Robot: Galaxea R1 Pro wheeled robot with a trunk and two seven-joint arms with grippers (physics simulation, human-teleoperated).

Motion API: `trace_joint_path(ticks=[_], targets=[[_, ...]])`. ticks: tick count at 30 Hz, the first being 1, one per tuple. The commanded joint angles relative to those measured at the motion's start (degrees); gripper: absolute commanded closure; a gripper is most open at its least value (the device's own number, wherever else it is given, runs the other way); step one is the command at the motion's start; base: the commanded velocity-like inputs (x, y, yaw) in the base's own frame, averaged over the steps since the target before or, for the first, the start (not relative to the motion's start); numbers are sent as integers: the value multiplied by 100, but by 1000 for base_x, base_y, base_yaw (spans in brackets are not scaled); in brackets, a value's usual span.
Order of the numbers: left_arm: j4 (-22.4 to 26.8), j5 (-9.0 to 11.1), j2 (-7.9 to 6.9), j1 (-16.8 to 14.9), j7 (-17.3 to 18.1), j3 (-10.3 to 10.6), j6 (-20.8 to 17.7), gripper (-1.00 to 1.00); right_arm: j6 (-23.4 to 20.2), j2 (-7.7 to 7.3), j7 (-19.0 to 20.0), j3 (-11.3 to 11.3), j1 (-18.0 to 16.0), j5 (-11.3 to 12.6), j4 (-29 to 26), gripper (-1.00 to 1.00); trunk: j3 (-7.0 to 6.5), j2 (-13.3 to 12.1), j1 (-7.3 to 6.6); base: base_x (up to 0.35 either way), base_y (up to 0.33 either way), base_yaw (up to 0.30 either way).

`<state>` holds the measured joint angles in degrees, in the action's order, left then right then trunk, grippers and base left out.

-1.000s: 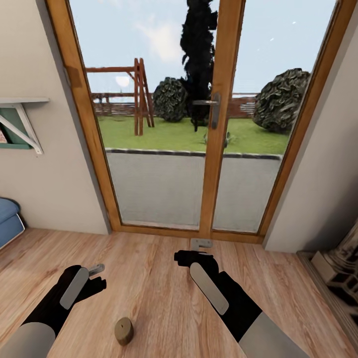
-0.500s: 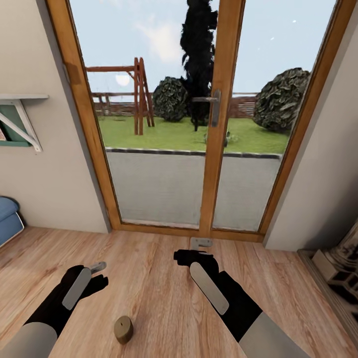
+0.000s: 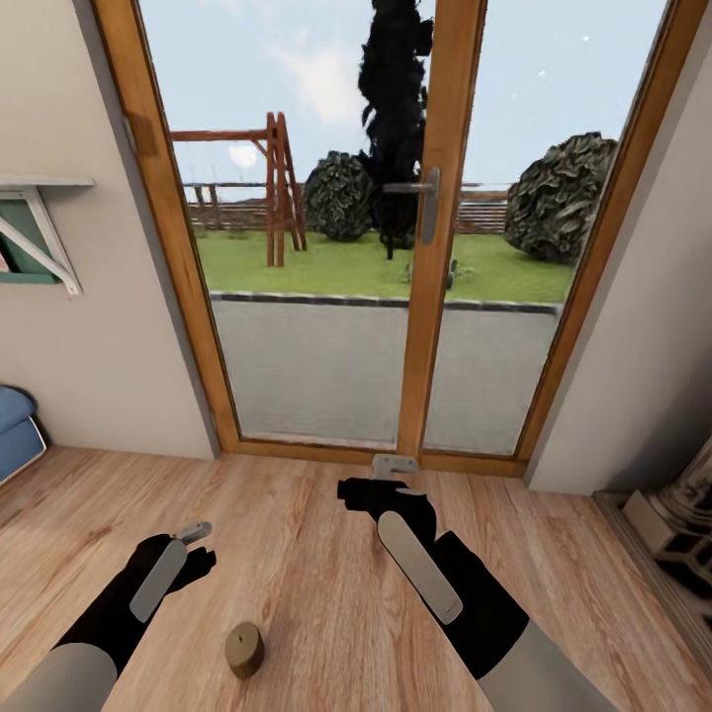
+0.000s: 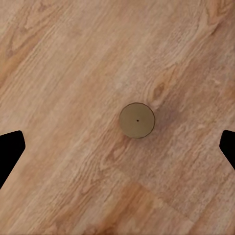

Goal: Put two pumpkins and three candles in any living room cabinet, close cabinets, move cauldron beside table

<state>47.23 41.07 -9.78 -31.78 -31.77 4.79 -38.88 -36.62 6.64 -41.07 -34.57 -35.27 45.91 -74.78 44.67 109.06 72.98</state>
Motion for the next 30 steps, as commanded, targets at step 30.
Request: trace_joint_path(ticks=[30], targets=[[5,63,43,-3,-22,210,60,-100,32,-4,-83,-5,-7,41,-139,-100,545,1208,659,0,0,0]])
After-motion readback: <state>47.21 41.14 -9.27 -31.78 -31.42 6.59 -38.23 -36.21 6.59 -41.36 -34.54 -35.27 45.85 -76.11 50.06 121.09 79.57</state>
